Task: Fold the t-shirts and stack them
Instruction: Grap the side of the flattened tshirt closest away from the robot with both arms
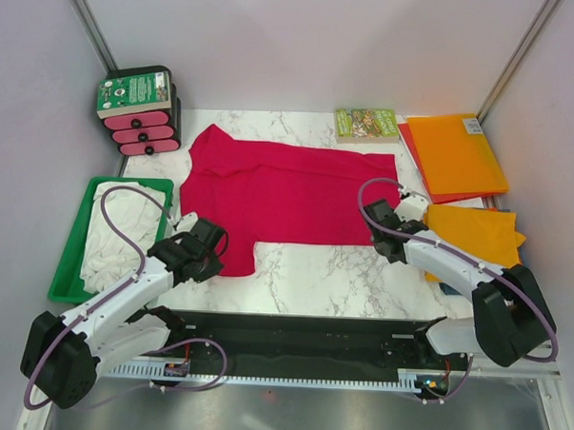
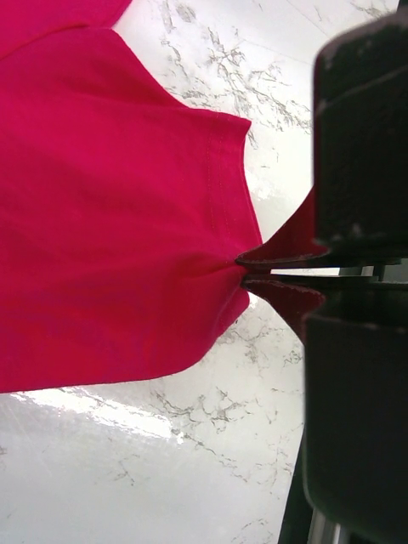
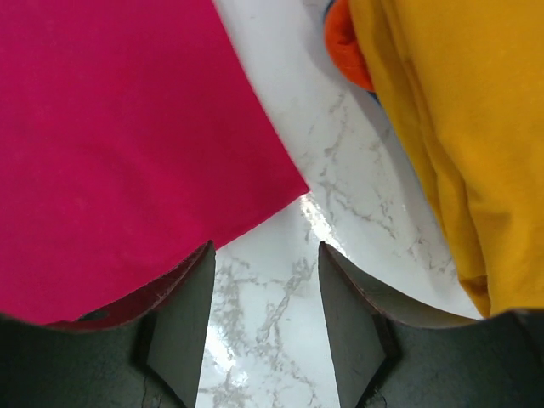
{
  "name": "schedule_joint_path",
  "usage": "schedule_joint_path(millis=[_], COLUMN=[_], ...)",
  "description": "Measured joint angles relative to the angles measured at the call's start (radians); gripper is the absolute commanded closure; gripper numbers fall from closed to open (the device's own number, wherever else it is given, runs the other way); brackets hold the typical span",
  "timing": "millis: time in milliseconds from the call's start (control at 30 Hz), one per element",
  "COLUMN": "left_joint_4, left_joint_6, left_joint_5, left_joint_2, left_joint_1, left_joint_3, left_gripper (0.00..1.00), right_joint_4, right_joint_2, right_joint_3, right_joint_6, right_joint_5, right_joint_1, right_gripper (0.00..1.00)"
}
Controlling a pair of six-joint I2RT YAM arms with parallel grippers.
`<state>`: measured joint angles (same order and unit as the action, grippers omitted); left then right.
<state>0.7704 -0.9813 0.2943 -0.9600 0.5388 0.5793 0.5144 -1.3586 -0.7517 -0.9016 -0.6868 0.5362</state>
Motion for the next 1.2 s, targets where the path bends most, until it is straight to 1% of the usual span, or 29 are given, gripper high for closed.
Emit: schedule_joint_path(millis=[167, 267, 500, 833, 933, 1133, 1200], left_joint_4=[0.001, 0.002, 0.002, 0.002, 0.002, 0.002, 0.002], left_joint_6=[0.000, 0.000, 0.000, 0.000, 0.000, 0.000, 0.000], left_joint_5=[0.000, 0.000, 0.000, 0.001, 0.001, 0.001, 0.001], left_joint_2=[0.000, 0.000, 0.000, 0.000, 0.000, -0.003, -0.010], left_joint_1=[0.000, 0.000, 0.000, 0.000, 0.000, 0.000, 0.000], left_joint_3=[0.000, 0.000, 0.000, 0.000, 0.000, 0.000, 0.000], left_gripper=[0.98, 0.98, 0.98, 0.98, 0.98, 0.98, 0.98], right_joint_4=[-0.023, -0.040, -0.084, -0.115, -0.105, -0.080, -0.079], right_joint_2=[-0.025, -0.044, -0.108, -0.114, -0.099, 0.029, 0.038], right_joint_3=[0.024, 0.041, 0.051, 0.051, 0.050, 0.050, 0.041], right_joint_6=[0.009, 0.013, 0.016, 0.027, 0.033, 0.043, 0.050], right_joint_5=[0.044, 0.069, 0.100, 0.115, 0.134, 0.140, 0.137], right_joint_1=[-0.078, -0.098, -0.125, -0.141, -0.141, -0.142, -0.145], right_gripper=[0.41, 0.41, 0.41, 0.41, 0.41, 0.41, 0.42])
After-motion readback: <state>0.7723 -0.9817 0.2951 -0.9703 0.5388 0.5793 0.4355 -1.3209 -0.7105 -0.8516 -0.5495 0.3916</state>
